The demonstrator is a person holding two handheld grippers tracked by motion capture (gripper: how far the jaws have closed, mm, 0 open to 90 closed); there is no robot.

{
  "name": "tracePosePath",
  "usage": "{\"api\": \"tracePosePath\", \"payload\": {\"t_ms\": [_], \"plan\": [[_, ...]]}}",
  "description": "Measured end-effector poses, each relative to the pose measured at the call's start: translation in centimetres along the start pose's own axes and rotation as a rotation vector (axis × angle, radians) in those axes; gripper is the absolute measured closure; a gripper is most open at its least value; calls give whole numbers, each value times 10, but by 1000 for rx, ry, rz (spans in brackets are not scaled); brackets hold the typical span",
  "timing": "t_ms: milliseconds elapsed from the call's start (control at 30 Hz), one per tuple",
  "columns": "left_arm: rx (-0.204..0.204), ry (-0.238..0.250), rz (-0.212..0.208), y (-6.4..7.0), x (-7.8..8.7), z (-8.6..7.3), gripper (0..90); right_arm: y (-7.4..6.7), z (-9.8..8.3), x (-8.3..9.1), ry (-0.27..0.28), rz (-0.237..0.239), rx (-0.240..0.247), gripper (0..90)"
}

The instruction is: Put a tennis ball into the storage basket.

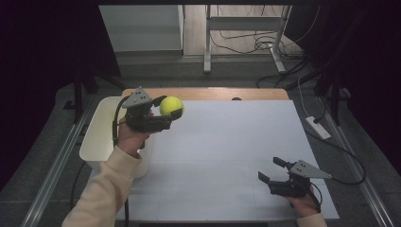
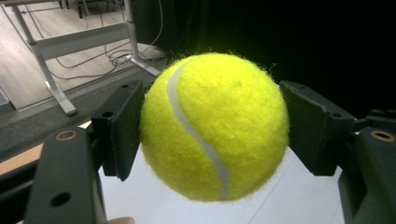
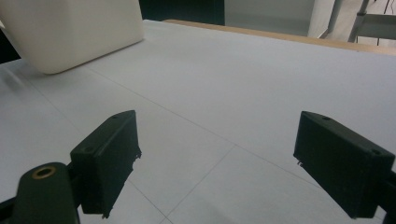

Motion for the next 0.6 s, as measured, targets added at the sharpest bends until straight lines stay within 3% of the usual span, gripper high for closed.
{"api": "tracePosePath", "payload": {"t_ms": [300,600], "plan": [[1,-5,46,-9,6,-3,272,0,0,0,-4,1,-1,139],[10,2,62,-14,12,-6,272,0,0,0,-3,4,0,139]]}}
Point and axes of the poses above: each handheld gripper's, and its own axes: x roughly backward along the jaws, z roughly out of its top, y roughly to its right, the point moved 2 cm from there along -x, roughly forward along the jaws, and after that the axes turned 6 degrees about x, right-handed, at the moved point
